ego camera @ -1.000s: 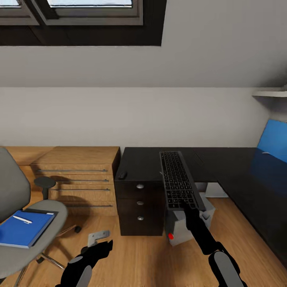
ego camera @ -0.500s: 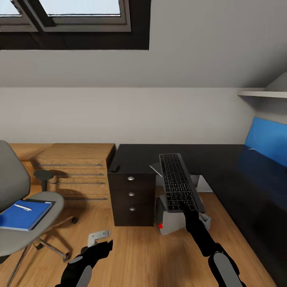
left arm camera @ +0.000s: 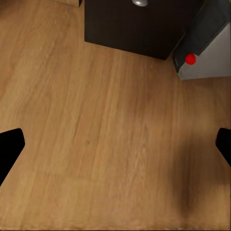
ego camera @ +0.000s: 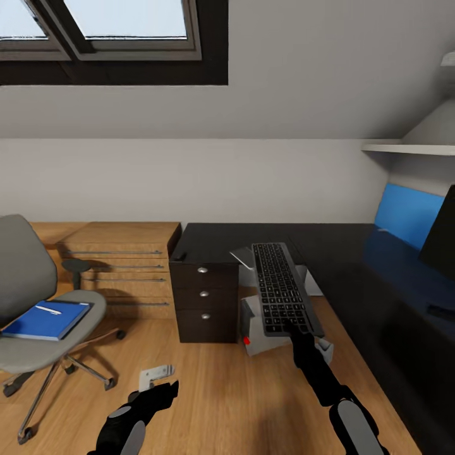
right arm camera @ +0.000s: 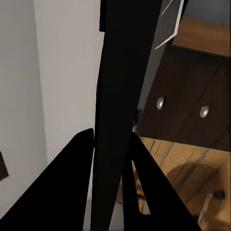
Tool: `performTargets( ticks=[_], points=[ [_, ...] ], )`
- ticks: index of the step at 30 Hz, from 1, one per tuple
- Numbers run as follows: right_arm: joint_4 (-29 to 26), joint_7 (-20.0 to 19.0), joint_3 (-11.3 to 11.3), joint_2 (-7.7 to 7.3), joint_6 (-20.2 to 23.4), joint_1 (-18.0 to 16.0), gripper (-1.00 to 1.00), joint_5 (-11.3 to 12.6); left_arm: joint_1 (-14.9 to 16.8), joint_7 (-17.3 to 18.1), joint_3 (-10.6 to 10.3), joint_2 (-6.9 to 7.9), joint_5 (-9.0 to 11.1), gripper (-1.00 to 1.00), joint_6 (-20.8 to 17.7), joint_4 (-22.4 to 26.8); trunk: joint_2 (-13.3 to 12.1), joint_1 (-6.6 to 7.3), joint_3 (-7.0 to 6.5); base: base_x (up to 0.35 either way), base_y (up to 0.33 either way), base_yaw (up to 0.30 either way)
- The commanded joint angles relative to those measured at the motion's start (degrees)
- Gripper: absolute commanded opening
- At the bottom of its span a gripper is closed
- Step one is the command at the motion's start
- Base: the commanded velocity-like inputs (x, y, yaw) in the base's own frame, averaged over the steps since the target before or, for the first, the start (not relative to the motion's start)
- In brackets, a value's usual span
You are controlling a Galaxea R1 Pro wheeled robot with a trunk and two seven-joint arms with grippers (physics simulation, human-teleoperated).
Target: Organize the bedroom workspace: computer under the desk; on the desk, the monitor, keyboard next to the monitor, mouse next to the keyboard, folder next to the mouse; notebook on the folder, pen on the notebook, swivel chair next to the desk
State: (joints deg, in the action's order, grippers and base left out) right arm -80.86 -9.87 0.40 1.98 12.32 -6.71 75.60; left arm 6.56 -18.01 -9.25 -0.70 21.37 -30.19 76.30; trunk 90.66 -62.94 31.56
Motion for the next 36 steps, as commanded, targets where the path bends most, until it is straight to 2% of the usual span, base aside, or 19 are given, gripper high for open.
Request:
performTargets(
  ticks=[1, 21, 26, 36],
  points=[
    [0.0, -0.3, -0.1, 0.05, 0.2, 0.0, -1.00, 0.7, 0.0, -0.5, -0.1, 0.02, 0.6, 1.00, -0.1, 0.1, 0.0, 0.04, 0.06, -0.324, -0.117, 0.000],
    [0.1, -0.3, -0.3, 0.13, 0.0, 0.0, -1.00, 0.8, 0.0, -0.5, 0.1, 0.09, 0.6, 1.00, -0.2, 0.1, 0.0, 0.04, 0.06, -0.324, -0.141, 0.000],
    [0.1, -0.2, -0.3, 0.13, 0.0, 0.0, -1.00, 0.8, 0.0, -0.5, 0.1, 0.09, 0.6, 1.00, -0.2, 0.2, 0.0, 0.04, 0.06, -0.112, -0.040, 0.000],
    [0.1, -0.2, -0.3, 0.13, -0.1, 0.0, -1.00, 0.7, 0.0, -0.6, 0.1, 0.09, 0.5, 1.00, -0.2, 0.3, -4.0, 2.24, -1.74, -0.008, -0.003, 0.000]
  ],
)
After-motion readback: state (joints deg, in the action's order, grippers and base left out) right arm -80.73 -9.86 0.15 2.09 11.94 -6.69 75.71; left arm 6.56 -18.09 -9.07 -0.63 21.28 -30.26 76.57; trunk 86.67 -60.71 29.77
